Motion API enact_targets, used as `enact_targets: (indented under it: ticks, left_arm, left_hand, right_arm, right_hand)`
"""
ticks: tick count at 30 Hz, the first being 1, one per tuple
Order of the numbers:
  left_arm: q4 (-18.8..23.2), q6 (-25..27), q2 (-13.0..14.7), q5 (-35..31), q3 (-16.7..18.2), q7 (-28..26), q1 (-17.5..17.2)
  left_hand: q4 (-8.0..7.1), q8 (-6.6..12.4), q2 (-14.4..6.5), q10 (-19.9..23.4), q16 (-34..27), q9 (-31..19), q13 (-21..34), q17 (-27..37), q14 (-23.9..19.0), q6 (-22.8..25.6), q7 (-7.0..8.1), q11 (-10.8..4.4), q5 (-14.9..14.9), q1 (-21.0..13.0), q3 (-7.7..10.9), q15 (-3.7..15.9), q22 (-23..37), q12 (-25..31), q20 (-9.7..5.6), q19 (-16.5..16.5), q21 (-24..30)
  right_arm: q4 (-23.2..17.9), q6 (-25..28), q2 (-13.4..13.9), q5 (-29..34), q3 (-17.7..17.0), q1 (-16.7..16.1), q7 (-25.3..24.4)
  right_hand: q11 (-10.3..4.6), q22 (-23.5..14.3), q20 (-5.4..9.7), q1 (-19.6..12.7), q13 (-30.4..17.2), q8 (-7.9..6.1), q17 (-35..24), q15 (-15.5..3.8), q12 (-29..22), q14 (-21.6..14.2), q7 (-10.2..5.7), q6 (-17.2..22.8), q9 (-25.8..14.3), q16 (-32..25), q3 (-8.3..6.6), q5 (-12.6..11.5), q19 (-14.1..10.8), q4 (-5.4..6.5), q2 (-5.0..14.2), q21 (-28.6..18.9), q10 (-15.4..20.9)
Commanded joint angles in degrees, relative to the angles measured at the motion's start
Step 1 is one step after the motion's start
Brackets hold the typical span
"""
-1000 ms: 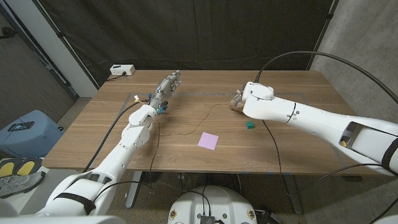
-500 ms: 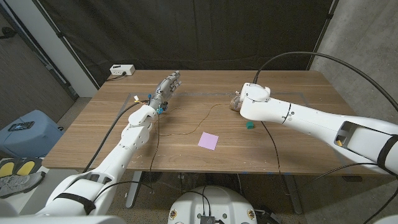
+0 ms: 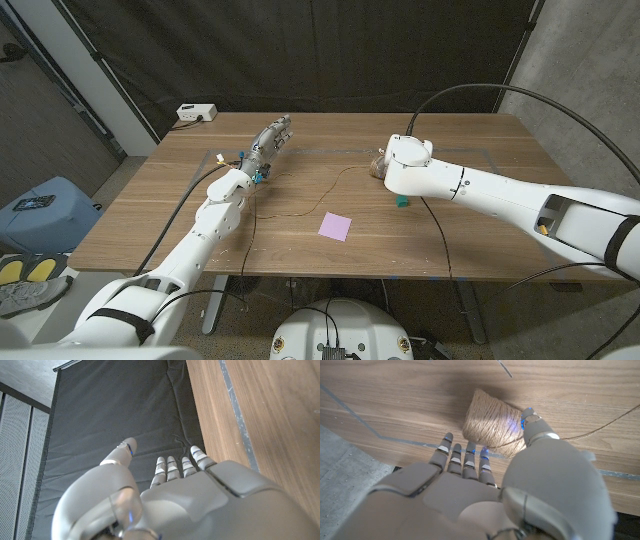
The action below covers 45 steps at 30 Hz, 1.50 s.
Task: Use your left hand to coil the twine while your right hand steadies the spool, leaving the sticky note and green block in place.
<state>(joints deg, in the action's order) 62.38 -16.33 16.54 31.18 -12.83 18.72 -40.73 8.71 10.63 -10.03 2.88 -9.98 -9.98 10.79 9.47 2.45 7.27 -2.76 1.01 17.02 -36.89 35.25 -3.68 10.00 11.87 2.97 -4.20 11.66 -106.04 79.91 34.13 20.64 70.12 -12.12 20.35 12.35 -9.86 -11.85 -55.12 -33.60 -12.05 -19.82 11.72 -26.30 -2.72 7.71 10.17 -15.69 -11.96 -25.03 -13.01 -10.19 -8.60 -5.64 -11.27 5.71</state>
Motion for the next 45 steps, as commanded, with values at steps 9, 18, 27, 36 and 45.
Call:
enact_targets:
  ticks: [9,18,27,36,45]
  left_arm:
    - [-0.85,0.6,-0.37,0.03,-0.44,0.54,0.54]
    - [-0.92,0.65,-0.65,0.09,-0.52,0.44,0.36]
    - [-1.35,0.56,-0.95,0.06,-0.61,0.38,0.68]
    - [-1.31,0.55,-1.02,-0.03,-0.8,0.43,0.73]
    - [-0.61,0.78,-0.91,-0.04,-0.8,0.13,0.25]
  left_hand:
    - [0.12,0.24,-0.03,0.65,-0.27,-0.28,0.24,0.19,-0.18,0.88,-0.03,0.45,0.42,-0.79,-0.03,-0.35,0.14,0.28,-0.01,-0.43,-0.07]
    - [0.11,0.41,-0.06,0.74,-0.28,-0.29,0.25,0.19,-0.22,1.57,-0.13,0.6,0.6,-0.91,-0.06,-0.34,0.15,0.29,-0.01,-0.49,-0.07]
    - [0.1,0.45,-0.08,0.78,-0.31,-0.3,0.26,0.19,-0.36,1.98,-0.21,0.47,0.76,-1.02,-0.09,-0.32,0.15,0.29,0.02,-0.55,-0.06]
    - [0.09,0.47,-0.08,0.84,-0.34,-0.32,0.27,0.19,-0.5,2.3,-0.11,0.5,0.89,-1.1,-0.13,-0.34,0.15,0.29,0.04,-0.58,-0.07]
    - [0.08,0.51,-0.1,1.04,-0.38,-0.33,0.27,0.19,-0.71,2.68,-0.1,0.59,1.02,-1.19,-0.16,-0.29,0.15,0.35,0.09,-0.85,0.02]
  right_arm:
    - [3.34,-2.33,0.01,-4.71,3.18,2.46,-2.14]
    - [5.15,-4.01,-0.72,-5.45,3.95,3.29,-2.41]
    - [5.24,-4.37,-0.59,-5.46,4.18,3.37,-2.66]
    - [4.5,-4.01,-0.04,-4.99,4.32,2.79,-3.5]
    - [4.57,-3.97,-0.15,-4.38,5.16,2.66,-4.01]
  right_hand:
    - [0.16,-0.14,0.56,-1.15,0.1,-0.34,-1.32,-1.36,-1.08,-3.41,4.19,1.7,-0.34,-1.68,-1.57,-0.14,-1.04,-0.19,0.38,-0.13,1.7]
    - [0.1,-0.12,1.09,-2.44,0.23,-0.75,-1.84,-2.5,-1.54,-6.22,4.14,3.08,-0.33,-3.02,-1.76,0.14,-1.71,-0.51,0.96,-0.23,3.11]
    - [-0.5,-0.1,1.66,-3.68,0.39,-1.28,-2.53,-3.51,-2.25,-8.66,4.07,4.97,-0.3,-4.3,-1.75,0.41,-2.49,-0.71,1.22,-0.33,5.16]
    - [-2.09,-0.1,2.45,-4.55,0.4,-2.13,-3.13,-5.29,-3.94,-10.78,3.83,7.96,-0.43,-5.28,-1.34,0.67,-3.08,-0.72,0.97,-0.32,8.85]
    - [-3.81,-0.07,3.87,-5.35,0.27,-2.84,-3.24,-7.12,-5.64,-13.17,2.82,10.63,-0.71,-5.74,-1.46,0.52,-4.34,-0.83,0.28,-0.51,12.02]
